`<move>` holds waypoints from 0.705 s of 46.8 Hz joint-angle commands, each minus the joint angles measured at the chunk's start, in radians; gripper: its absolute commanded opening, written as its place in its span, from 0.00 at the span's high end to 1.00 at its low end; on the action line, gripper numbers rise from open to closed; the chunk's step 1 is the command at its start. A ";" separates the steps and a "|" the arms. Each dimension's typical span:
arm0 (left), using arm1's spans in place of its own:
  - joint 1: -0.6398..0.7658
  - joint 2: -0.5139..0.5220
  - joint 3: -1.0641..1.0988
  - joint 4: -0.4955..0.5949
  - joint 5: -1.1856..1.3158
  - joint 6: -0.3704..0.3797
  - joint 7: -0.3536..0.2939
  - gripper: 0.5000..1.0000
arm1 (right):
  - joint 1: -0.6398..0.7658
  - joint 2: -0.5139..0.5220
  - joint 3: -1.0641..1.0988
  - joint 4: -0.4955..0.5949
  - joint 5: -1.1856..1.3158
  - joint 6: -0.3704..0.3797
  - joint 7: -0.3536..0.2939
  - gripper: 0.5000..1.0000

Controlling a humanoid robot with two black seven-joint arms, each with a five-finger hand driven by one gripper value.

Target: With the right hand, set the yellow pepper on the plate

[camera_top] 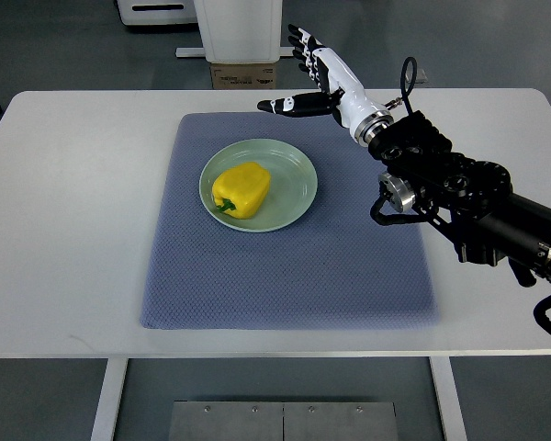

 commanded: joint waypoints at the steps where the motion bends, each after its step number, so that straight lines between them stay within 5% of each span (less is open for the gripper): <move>1: 0.000 0.000 0.000 0.000 0.000 0.000 0.000 0.00 | -0.017 -0.023 -0.005 0.001 -0.002 -0.001 0.009 0.00; 13: 0.000 0.000 0.000 0.000 0.000 0.000 0.000 0.00 | -0.100 -0.125 0.106 0.006 0.033 0.029 0.033 0.00; 20: 0.000 0.000 0.000 0.000 0.000 0.000 0.000 0.00 | -0.172 -0.142 0.251 0.001 0.164 0.135 0.007 0.00; 33: 0.000 0.000 0.000 0.000 0.000 0.000 0.000 0.00 | -0.253 -0.201 0.354 -0.003 0.372 0.201 -0.051 0.00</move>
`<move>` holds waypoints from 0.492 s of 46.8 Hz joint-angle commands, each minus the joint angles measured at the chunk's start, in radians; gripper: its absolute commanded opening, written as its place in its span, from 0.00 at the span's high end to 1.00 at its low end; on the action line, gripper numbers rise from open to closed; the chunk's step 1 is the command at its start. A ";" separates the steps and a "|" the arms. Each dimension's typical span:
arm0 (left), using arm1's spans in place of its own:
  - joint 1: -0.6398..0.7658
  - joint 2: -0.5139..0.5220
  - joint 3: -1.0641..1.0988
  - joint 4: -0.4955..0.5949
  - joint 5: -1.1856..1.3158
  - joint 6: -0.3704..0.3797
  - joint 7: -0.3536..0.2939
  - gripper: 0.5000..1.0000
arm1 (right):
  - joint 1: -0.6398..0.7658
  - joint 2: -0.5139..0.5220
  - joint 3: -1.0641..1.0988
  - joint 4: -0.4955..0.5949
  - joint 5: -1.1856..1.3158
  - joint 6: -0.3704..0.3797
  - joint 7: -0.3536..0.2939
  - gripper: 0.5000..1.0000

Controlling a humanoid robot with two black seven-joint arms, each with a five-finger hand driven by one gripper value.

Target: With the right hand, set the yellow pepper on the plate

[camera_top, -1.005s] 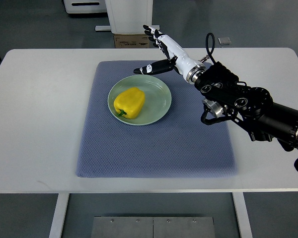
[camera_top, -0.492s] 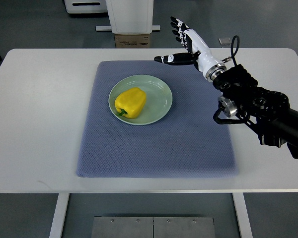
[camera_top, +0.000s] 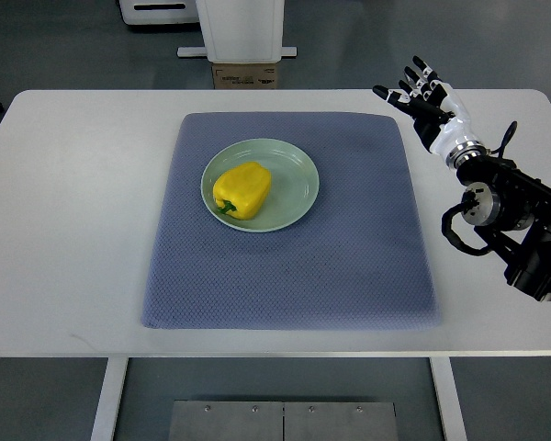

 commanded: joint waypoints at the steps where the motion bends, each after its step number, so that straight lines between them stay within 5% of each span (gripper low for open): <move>1: 0.000 0.000 0.000 0.000 0.000 0.000 0.000 0.00 | -0.019 -0.013 0.019 0.000 0.056 0.013 -0.013 0.00; 23: 0.000 0.000 0.000 0.000 0.000 0.000 0.000 0.00 | -0.102 -0.018 0.087 -0.024 0.146 0.041 -0.049 0.00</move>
